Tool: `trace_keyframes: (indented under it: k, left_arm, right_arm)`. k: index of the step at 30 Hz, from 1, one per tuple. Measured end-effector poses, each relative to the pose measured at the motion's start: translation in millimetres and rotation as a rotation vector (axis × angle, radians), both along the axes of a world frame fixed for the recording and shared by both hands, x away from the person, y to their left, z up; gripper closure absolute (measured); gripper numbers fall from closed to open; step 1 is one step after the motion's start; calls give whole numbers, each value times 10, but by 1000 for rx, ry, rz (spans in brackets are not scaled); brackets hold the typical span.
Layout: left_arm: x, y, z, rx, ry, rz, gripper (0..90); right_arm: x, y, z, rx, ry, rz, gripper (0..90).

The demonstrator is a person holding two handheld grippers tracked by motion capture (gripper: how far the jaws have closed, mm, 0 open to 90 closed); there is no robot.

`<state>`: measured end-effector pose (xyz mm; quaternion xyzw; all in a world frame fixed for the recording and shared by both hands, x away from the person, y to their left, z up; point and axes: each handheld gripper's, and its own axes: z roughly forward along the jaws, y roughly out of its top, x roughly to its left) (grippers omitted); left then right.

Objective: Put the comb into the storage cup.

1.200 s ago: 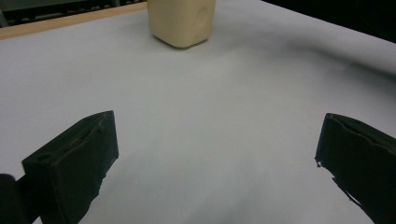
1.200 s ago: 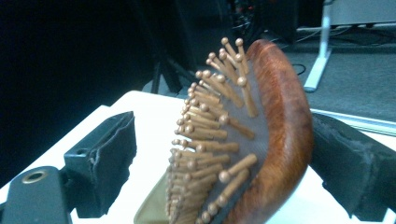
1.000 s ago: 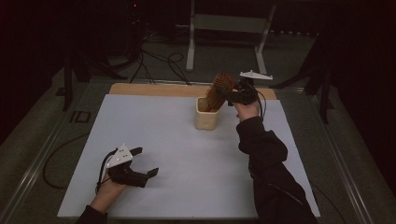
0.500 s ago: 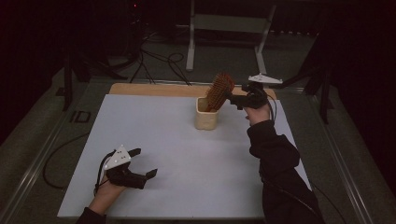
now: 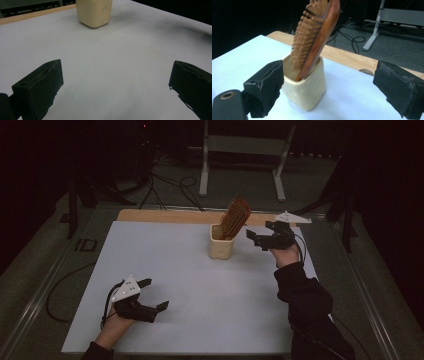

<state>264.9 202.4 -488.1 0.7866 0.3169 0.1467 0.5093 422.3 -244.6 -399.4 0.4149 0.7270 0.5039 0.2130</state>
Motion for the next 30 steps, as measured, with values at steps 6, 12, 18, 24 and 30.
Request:
trace_keyframes:
  k: [6, 12, 18, 24, 30]
  left_arm:
    - [-4, 7, 5, -2, -3, 0, 0]
    - [-7, 8, -5, 2, 0, -9, 0]
    - [-17, 2, -5, 11, -4, -19, 0]
    - [-36, 31, -16, 11, -1, -18, 0]
    - [-51, 66, -45, 18, 7, -13, 0]
  right_arm:
    - [-151, -35, -91, -6, -1, 15, 91]
    - [-378, -73, -276, -10, 8, 37, 91]
    - [-581, -123, -490, 0, 42, 67, 90]
    - [-757, -165, -724, -8, 74, 104, 86]
    - [-923, -185, -855, -35, 74, 130, 87]
